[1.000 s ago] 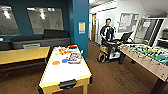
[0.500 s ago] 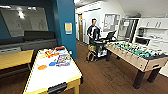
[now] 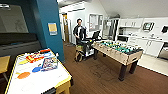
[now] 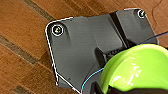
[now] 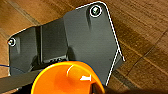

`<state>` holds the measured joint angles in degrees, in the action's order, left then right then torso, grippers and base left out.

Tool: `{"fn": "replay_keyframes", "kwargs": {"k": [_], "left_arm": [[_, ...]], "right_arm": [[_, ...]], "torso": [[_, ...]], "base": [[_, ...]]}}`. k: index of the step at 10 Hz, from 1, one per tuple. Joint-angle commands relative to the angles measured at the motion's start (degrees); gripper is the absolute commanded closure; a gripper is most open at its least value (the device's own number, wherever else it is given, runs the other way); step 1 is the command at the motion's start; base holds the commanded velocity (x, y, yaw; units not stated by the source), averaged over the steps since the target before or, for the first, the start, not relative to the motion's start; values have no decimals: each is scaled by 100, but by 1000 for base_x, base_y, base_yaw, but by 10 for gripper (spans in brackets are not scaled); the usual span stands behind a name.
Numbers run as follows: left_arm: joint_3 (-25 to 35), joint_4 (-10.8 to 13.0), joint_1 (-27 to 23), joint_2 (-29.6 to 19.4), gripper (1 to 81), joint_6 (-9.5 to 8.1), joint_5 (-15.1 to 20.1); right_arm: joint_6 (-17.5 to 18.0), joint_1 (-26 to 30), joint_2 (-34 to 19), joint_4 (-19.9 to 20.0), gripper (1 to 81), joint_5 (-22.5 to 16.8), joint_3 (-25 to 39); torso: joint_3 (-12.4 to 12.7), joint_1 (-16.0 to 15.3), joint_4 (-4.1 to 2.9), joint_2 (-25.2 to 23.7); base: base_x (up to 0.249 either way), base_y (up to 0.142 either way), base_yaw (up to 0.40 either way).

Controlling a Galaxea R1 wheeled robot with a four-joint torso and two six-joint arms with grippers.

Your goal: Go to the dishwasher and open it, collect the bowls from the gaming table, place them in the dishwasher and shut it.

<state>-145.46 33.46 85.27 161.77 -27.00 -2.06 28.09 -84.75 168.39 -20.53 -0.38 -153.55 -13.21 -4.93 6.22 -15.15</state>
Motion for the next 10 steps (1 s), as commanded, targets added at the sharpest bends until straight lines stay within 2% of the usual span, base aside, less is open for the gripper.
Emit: {"fn": "replay_keyframes", "kwargs": {"k": [1, 10], "left_arm": [[-194, 107, -287, 49, 811, 28, 285], [-194, 231, -287, 110, 811, 28, 285]], "right_arm": [[-14, 313, -31, -74, 811, -270, -25], [-5, 322, 4, -100, 811, -270, -42]], "torso": [[0, 0, 0, 0], [2, 2, 0, -2]], "base": [[0, 0, -396], [0, 0, -396]]}}
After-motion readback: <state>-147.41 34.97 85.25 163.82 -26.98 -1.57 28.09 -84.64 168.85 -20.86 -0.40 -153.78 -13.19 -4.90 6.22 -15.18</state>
